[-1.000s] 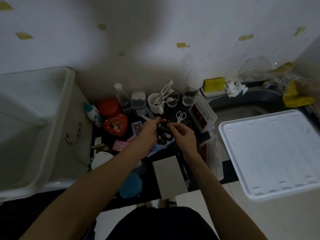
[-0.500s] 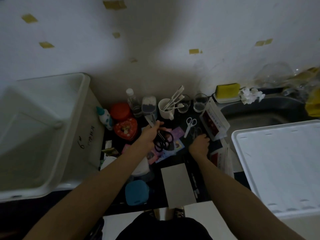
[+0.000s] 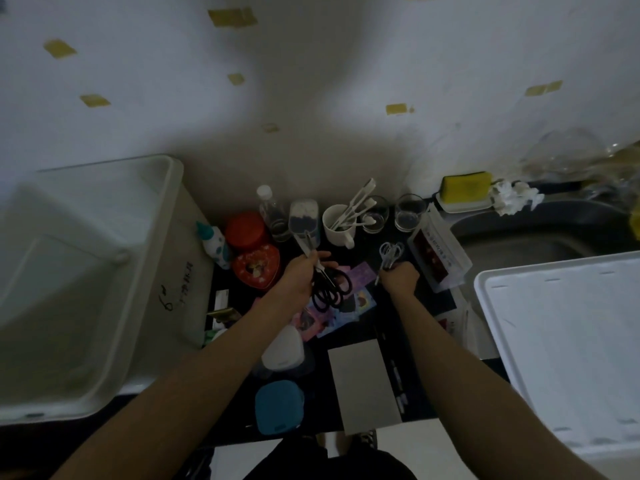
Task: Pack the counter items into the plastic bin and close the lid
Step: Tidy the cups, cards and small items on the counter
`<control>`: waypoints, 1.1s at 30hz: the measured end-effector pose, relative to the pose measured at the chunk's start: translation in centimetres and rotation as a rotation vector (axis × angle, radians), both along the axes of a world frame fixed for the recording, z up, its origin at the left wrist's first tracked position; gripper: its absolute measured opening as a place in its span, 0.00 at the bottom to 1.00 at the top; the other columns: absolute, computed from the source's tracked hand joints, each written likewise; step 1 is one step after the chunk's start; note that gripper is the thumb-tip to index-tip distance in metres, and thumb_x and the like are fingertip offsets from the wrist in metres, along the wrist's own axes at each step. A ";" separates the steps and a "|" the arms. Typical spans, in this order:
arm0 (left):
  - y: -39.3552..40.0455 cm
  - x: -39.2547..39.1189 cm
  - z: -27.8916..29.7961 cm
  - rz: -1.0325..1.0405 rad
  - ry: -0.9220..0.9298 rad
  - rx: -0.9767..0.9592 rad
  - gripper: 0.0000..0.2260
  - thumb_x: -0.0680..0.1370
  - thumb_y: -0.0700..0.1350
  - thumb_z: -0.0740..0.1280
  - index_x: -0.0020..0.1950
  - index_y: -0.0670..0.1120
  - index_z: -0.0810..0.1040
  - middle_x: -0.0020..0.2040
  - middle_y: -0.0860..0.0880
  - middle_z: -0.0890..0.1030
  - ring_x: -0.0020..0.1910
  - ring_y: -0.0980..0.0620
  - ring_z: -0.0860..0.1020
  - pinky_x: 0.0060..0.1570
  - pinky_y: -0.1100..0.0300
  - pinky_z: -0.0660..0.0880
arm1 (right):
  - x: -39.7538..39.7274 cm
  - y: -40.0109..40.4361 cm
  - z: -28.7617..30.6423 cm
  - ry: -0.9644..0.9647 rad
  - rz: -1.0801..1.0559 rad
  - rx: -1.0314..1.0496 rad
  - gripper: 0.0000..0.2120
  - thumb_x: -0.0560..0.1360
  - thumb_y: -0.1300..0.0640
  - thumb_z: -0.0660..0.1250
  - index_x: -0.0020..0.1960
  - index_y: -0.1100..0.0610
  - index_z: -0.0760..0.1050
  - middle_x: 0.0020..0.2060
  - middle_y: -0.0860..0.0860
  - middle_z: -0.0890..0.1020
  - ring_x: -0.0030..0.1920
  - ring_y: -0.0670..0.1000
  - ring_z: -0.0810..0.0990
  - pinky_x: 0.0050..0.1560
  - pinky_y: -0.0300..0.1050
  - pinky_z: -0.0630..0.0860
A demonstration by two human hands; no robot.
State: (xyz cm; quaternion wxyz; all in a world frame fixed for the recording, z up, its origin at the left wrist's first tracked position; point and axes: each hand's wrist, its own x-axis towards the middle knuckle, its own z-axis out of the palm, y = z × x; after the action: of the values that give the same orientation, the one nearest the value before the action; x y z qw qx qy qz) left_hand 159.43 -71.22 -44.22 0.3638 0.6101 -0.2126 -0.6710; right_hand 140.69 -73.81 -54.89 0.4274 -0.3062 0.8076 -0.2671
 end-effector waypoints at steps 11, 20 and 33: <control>-0.1 0.8 -0.3 -0.015 0.059 -0.045 0.13 0.85 0.44 0.55 0.50 0.38 0.75 0.39 0.43 0.84 0.36 0.48 0.83 0.38 0.57 0.81 | 1.1 0.2 1.9 0.274 0.195 0.118 0.15 0.76 0.54 0.68 0.58 0.63 0.77 0.55 0.59 0.81 0.53 0.58 0.81 0.45 0.46 0.75; -0.6 0.8 -0.9 -0.037 0.067 -0.005 0.13 0.85 0.45 0.55 0.46 0.39 0.71 0.30 0.45 0.83 0.28 0.52 0.82 0.28 0.61 0.79 | -1.0 -0.6 5.5 0.061 0.345 0.281 0.13 0.76 0.57 0.69 0.56 0.63 0.73 0.44 0.57 0.79 0.35 0.50 0.75 0.23 0.37 0.73; -0.5 0.8 -0.2 -0.223 0.220 0.043 0.23 0.85 0.53 0.53 0.49 0.41 0.82 0.38 0.45 0.82 0.39 0.48 0.80 0.48 0.55 0.74 | -3.4 2.2 13.3 -0.005 0.974 -0.006 0.07 0.74 0.46 0.71 0.48 0.47 0.84 0.43 0.46 0.84 0.48 0.48 0.81 0.57 0.49 0.74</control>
State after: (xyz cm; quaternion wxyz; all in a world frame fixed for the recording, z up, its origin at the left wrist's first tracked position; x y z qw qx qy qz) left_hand 160.21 -71.77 -44.38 0.2950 0.5132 -0.2233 -0.7744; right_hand 137.29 -71.57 -41.57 0.5036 -0.6492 0.5687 -0.0392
